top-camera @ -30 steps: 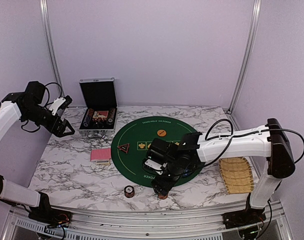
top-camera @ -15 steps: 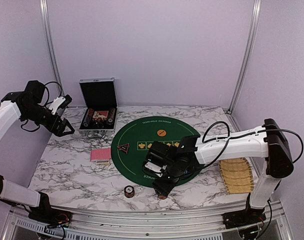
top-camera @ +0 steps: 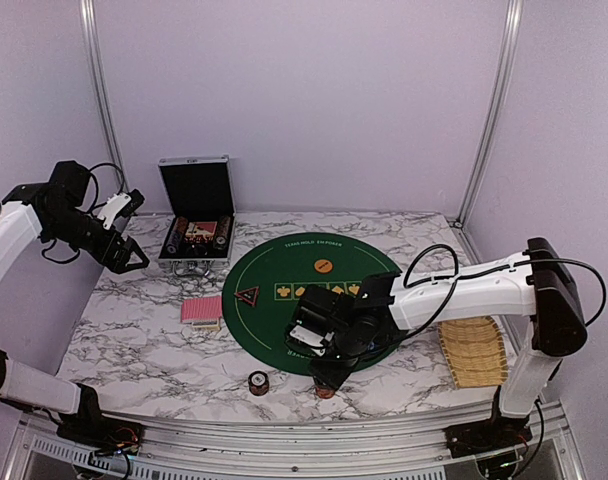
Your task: Distribute texas hold em gaming equipment
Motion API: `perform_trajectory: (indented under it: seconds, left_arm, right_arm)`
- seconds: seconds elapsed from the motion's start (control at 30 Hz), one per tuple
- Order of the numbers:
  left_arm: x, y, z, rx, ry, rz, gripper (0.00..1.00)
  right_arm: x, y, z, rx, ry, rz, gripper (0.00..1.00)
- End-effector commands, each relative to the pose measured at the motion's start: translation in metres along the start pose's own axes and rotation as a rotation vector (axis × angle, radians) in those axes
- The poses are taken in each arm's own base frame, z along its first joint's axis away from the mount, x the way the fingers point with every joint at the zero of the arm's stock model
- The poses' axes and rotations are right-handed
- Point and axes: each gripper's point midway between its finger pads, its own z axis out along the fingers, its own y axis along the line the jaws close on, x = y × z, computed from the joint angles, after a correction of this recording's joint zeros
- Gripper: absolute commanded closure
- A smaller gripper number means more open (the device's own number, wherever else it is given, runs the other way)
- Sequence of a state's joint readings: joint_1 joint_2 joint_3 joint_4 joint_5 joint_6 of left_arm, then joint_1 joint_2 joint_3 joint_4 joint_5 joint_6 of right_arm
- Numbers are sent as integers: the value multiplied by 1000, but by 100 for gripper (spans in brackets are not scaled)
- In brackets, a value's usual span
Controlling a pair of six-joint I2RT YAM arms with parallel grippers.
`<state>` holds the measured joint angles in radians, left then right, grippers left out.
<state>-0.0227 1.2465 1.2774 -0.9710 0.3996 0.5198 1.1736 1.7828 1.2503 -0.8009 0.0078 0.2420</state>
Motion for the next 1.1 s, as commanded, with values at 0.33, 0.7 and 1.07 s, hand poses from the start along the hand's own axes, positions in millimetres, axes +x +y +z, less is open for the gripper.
perform_trajectory:
  seconds: [0.33, 0.7, 1.07]
  left_arm:
    - [3, -4, -6, 2, 11, 11, 1]
    - [4, -4, -6, 2, 12, 16, 1]
    - [5, -4, -8, -8, 11, 22, 1]
  right_arm:
    - [-14, 9, -24, -31, -39, -4, 67]
    - [-12, 14, -24, -59, -36, -2, 69]
    - [-11, 9, -12, -33, -36, -1, 58]
